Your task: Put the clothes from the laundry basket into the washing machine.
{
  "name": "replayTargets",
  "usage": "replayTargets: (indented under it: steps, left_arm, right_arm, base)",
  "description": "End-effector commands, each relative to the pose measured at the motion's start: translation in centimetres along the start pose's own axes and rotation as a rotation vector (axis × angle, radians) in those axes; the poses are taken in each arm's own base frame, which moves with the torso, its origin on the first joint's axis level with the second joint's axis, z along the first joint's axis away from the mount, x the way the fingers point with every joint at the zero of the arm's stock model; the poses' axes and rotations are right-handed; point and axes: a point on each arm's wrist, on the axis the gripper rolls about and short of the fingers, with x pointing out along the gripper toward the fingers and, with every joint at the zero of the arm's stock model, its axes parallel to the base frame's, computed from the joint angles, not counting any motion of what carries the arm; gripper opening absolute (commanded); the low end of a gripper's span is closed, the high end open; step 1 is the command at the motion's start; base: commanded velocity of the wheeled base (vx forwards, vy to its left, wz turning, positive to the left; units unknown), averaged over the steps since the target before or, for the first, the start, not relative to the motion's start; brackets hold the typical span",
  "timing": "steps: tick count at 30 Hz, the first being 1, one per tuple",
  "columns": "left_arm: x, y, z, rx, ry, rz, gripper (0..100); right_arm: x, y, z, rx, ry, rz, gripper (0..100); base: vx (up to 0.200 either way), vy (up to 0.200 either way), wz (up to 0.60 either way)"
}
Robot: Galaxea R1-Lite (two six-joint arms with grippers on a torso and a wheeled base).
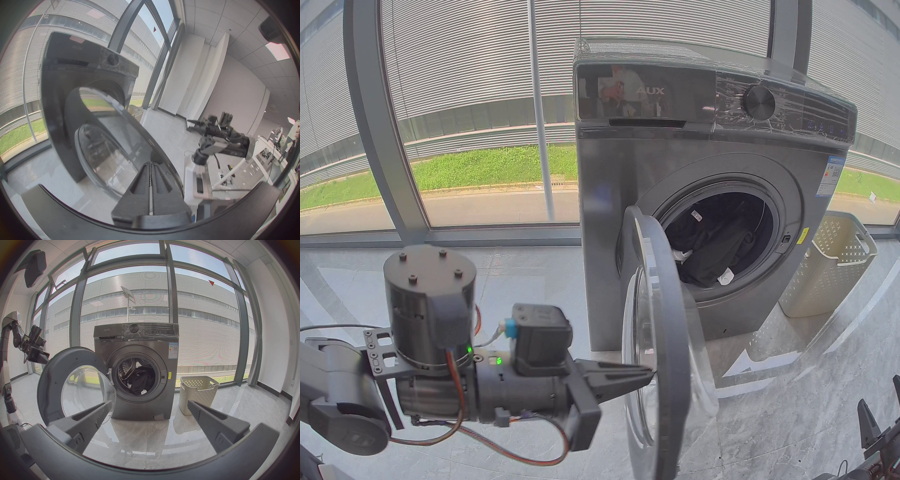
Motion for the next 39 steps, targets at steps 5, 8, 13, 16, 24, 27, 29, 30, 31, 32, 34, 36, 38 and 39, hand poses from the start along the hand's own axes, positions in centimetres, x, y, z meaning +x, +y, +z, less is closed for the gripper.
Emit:
replayTargets:
  steps: [5,8,13,16,24,27,29,30,31,32,34,36,38,39]
  left_arm:
    - [6.3,-2.2,2.1,-0.016,-0.181,-0.129,0]
    - [5.6,-1.9,1.6,-0.077,-0.180,-0.083,0]
    - [3.3,-0.4,3.3,-0.085,-0.258,0.005,0]
    - [1.1,-0.7,4.9,-0.064,-0.329,0.017,0]
    - [-9.7,0.6,3.5,-0.085,-0.434,0.334,0]
    - [-15.1,1.9,-0.2,-0.133,-0.442,0.588,0]
    - [-17.1,2.1,-1.3,-0.145,-0.465,0.683,0]
    - [-19.3,1.7,-1.9,-0.155,-0.510,0.760,0]
    - [-20.4,1.3,-2.1,-0.158,-0.540,0.795,0]
    - [-21.1,1.0,-2.2,-0.164,-0.565,0.822,0]
    - [-21.8,0.7,-2.6,-0.186,-0.590,0.864,0]
    - [-21.9,0.3,-3.1,-0.186,-0.598,0.879,0]
    - [-21.9,0.0,-3.4,-0.186,-0.600,0.880,0]
    - [-21.9,0.0,-3.5,-0.194,-0.599,0.882,0]
  right_arm:
    - [0.0,0.0,-0.5,0.000,0.004,0.000,100]
    - [0.0,0.0,-0.5,0.000,0.004,0.000,100]
    - [0.0,0.0,-0.5,0.003,0.004,0.000,100]
    - [0.0,0.0,-0.5,0.003,0.004,0.000,100]
    - [0.0,0.0,-0.5,0.002,0.003,0.000,100]
    - [0.0,0.0,-0.5,-0.001,0.001,0.000,0]
    - [0.0,0.0,-0.5,-0.009,-0.002,0.002,0]
    - [-0.2,0.0,1.1,-0.002,-0.080,0.011,0]
    - [-0.6,0.0,3.8,0.008,-0.181,0.017,0]
    - [-0.4,-0.1,7.1,0.031,-0.235,0.036,0]
    - [0.7,-0.2,13.2,0.101,-0.301,0.120,0]
    - [1.4,-0.2,18.9,0.121,-0.365,0.237,0]
    - [2.6,0.1,21.2,0.103,-0.367,0.321,0]
    - [4.8,0.9,23.3,0.041,-0.346,0.426,0]
  base:
    - [0.000,0.000,0.00]
    - [0.000,0.000,0.00]
    - [0.000,0.000,0.00]
    - [0.000,0.000,0.00]
    - [0.000,0.000,0.00]
    - [0.000,0.000,0.00]
    - [0.000,0.000,0.00]
    - [0.000,0.000,0.00]
    - [0.000,0.000,0.00]
    - [0.000,0.000,0.00]
    - [0.000,0.000,0.00]
    - [0.000,0.000,0.00]
    - [0.000,0.000,0.00]
    - [0.000,0.000,0.00]
